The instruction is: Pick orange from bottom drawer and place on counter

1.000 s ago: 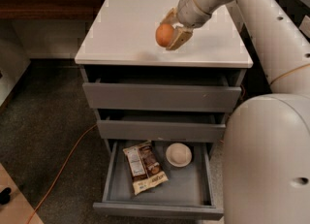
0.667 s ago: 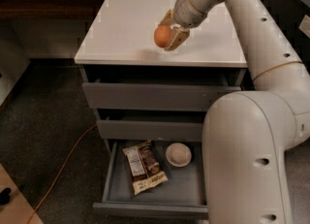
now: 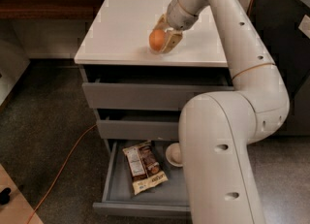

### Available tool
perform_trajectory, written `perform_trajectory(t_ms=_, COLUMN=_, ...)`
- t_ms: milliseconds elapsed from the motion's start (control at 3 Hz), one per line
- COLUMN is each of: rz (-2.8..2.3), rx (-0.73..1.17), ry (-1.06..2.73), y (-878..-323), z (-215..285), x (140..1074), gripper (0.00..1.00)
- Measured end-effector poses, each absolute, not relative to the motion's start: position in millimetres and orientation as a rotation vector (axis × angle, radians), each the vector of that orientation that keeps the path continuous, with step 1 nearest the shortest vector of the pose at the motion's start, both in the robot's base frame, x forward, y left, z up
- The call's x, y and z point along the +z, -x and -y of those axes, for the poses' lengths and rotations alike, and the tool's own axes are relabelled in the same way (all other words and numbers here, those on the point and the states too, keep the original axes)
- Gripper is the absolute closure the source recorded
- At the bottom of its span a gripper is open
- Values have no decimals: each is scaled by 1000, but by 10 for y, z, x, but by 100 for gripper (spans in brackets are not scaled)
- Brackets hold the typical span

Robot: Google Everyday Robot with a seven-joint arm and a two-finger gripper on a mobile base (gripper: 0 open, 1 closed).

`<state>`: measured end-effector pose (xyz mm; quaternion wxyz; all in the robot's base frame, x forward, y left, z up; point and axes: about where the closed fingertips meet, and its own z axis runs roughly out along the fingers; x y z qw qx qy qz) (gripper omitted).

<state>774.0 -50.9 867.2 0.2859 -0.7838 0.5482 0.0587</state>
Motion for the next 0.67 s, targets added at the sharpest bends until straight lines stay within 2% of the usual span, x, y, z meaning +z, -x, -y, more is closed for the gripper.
perform_trajectory(t_ms=667, rz=-1460, rx=151, ry=2079, y=-7852, z=423, x=8609, gripper=16)
